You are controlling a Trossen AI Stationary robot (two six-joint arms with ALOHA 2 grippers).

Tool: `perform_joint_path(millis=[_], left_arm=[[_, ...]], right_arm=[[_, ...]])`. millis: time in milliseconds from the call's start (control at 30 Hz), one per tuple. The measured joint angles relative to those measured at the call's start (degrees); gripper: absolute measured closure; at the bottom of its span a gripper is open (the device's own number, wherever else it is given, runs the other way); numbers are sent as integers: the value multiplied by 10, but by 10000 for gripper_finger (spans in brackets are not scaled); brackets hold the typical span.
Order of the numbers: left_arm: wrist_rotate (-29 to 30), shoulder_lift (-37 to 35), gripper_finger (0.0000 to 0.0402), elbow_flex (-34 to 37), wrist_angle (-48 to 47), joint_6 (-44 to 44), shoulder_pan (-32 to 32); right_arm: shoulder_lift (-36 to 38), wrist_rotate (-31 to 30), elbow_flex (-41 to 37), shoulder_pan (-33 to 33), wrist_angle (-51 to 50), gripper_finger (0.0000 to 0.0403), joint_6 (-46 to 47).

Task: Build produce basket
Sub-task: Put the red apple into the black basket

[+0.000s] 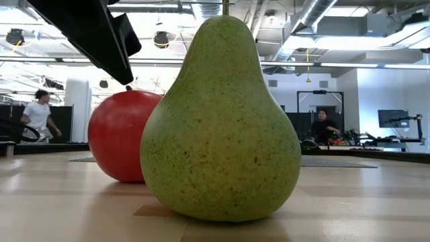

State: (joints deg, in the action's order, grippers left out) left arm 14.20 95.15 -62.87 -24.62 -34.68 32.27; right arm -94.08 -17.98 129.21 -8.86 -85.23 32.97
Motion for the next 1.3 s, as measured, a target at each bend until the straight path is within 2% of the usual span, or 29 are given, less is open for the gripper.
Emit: perform_joint_path(millis=[1000,1300], left_arm=[[-1,11,324,0,12,27,-42],[-24,11,324,0,19,37,-67]], right_arm=[[0,0,0,-1,3,262,0],[0,0,0,-1,3,262,-1]])
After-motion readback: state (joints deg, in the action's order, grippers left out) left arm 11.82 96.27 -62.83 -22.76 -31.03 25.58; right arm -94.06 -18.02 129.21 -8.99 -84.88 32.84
